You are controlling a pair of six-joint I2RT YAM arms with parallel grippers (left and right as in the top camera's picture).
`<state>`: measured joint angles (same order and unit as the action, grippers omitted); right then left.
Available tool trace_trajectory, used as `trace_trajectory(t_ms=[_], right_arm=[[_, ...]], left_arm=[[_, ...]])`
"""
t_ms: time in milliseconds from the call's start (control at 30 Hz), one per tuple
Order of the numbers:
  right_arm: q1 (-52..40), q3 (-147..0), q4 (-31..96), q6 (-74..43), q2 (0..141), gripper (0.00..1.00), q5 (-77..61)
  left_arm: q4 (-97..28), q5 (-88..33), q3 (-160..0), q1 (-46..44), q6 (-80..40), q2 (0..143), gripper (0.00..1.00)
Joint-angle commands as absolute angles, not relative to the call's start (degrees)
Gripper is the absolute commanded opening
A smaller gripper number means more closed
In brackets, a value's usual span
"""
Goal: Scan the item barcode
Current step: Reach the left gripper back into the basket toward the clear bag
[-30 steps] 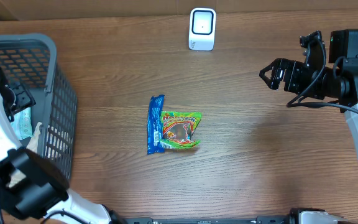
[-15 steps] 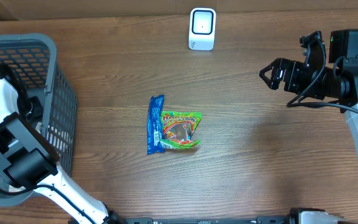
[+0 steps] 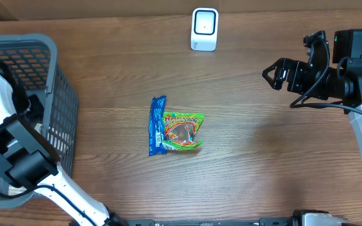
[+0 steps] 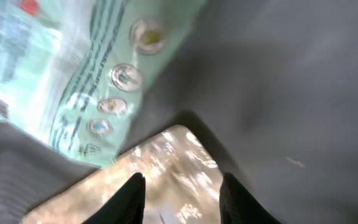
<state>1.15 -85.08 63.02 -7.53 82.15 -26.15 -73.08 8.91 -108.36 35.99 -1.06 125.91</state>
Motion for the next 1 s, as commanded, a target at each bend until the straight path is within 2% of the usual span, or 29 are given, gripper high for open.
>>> trace_trajectory(t_ms=[0, 133, 433, 633, 967], right_arm=[[1.58, -86.74, 62.94, -7.38, 81.65, 1.00, -26.59], [1.58, -89.10, 63.86, -7.38, 78.83, 1.00, -25.28], [1.58, -89.71, 66.22, -7.40, 69.87, 1.00, -13.19], [1.58, -89.69, 68.29, -7.40, 69.93, 1.00, -13.19], [1.58, -89.69, 68.27, -7.40, 72.40, 1.00, -13.10]], left_arm=[[-75.92, -1.78, -117.58, 35.20, -2.09, 118.89, 0.33], [-80.14, -9.72, -120.38, 33.56, -1.26, 104.20, 0.38], [-89.52, -10.13, -120.38, 26.37, 0.27, 91.00, 0.39], [-89.06, -10.13, -120.38, 22.09, 0.27, 90.21, 0.39], [-87.59, -10.15, -120.38, 21.93, 0.23, 90.26, 0.39]])
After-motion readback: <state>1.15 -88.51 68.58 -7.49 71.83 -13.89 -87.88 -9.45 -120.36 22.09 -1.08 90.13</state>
